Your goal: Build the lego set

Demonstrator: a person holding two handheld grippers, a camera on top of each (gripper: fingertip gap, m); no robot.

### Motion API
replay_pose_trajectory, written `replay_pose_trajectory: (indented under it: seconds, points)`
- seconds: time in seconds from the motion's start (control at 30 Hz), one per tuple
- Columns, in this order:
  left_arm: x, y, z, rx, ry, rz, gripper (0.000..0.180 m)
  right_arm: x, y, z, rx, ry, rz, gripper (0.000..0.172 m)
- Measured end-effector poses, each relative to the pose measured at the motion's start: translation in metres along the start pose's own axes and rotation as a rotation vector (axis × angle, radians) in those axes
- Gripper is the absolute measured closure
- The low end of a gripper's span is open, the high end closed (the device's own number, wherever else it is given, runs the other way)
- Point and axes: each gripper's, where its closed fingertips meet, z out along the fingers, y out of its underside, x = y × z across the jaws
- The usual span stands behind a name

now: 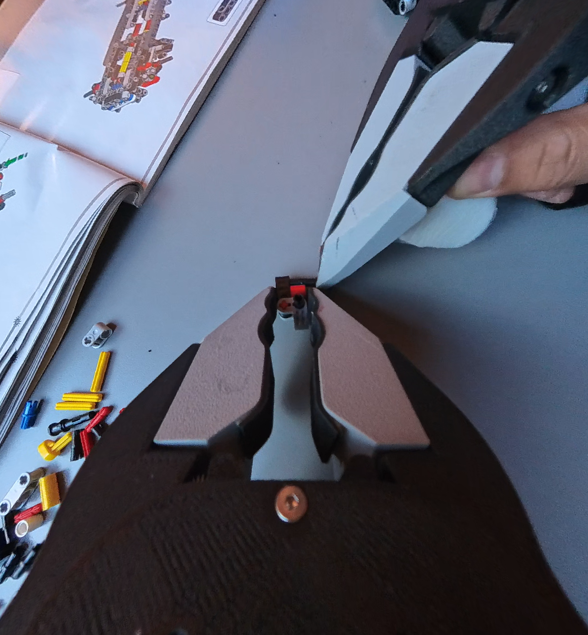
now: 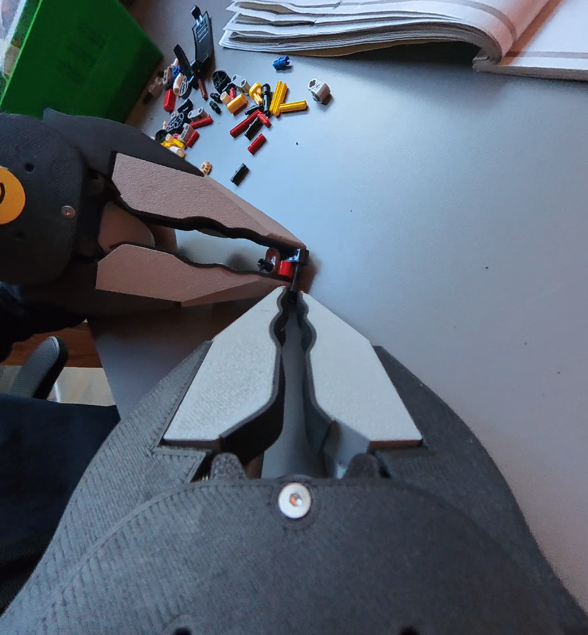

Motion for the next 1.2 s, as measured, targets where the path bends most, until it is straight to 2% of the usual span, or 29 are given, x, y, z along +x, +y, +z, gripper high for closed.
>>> replay_pose_trajectory:
  seconds: [0.37, 0.53, 0.67, 0.8, 0.93, 1.07, 1.2]
  points:
    - [-0.002, 0.004, -0.003, -0.010, 0.036, -0.001, 0.165, -0.001, -0.002, 0.004, -0.009, 0.103, -0.137, 0.172]
    - [-0.004, 0.004, -0.003, -0.016, 0.026, 0.068, 0.165, -0.001, -0.003, 0.005, -0.028, 0.137, -0.239, 0.172]
    - [-0.003, 0.004, -0.004, -0.006, 0.041, 0.128, 0.165, -0.002, -0.002, 0.006, -0.066, 0.089, -0.308, 0.172]
    - [-0.005, 0.005, -0.004, 0.007, 0.077, 0.104, 0.165, -0.003, -0.004, 0.008, -0.093, 0.057, -0.367, 0.172]
    - [-0.011, 0.005, -0.004, 0.007, 0.036, 0.105, 0.165, -0.001, -0.008, 0.011, -0.075, 0.062, -0.274, 0.171]
    - [-0.011, 0.006, -0.003, 0.004, 0.073, 0.076, 0.165, -0.002, -0.010, 0.011, -0.089, -0.103, -0.056, 0.172]
    - [-0.013, 0.007, -0.004, 0.025, 0.112, 0.058, 0.165, -0.004, -0.011, 0.014, -0.084, -0.026, -0.199, 0.172]
